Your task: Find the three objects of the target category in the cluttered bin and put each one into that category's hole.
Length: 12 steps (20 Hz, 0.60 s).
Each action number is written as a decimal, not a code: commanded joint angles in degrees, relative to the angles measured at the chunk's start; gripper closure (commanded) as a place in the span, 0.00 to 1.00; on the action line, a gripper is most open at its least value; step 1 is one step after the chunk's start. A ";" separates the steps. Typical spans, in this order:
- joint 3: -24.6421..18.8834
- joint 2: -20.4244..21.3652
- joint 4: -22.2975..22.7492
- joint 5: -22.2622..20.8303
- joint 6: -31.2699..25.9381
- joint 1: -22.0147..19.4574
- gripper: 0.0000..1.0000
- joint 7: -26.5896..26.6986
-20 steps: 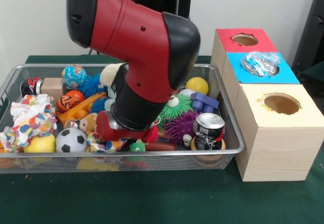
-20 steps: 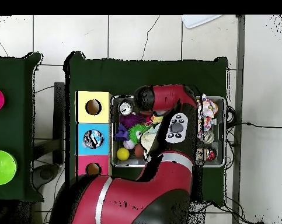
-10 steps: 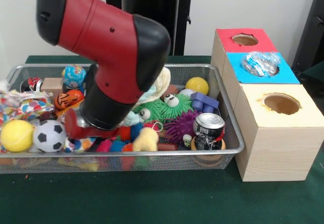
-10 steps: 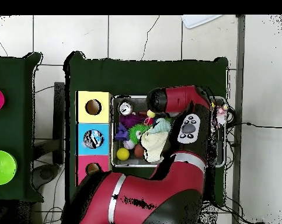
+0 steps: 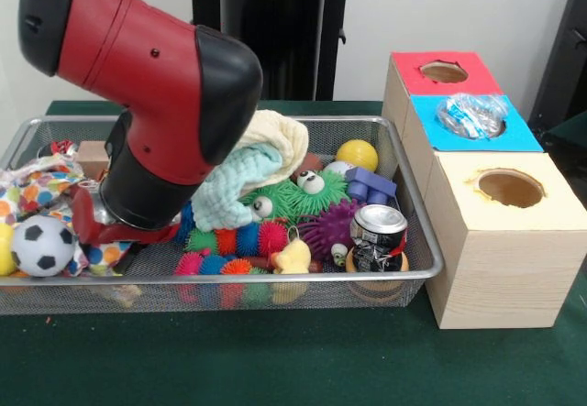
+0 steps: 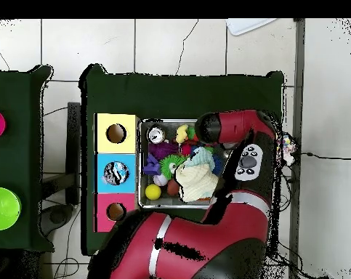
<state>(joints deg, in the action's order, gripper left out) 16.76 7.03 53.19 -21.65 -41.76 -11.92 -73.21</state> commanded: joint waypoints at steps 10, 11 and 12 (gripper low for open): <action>-23.92 4.31 17.85 16.18 -2.22 -14.16 0.00 -0.75; -25.32 4.56 19.08 17.76 -2.39 -15.12 0.00 -1.27; -26.78 4.83 20.31 19.32 -2.49 -16.15 0.00 -1.49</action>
<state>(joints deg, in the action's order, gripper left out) 6.27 10.05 58.35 -11.58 -41.76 -20.91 -73.20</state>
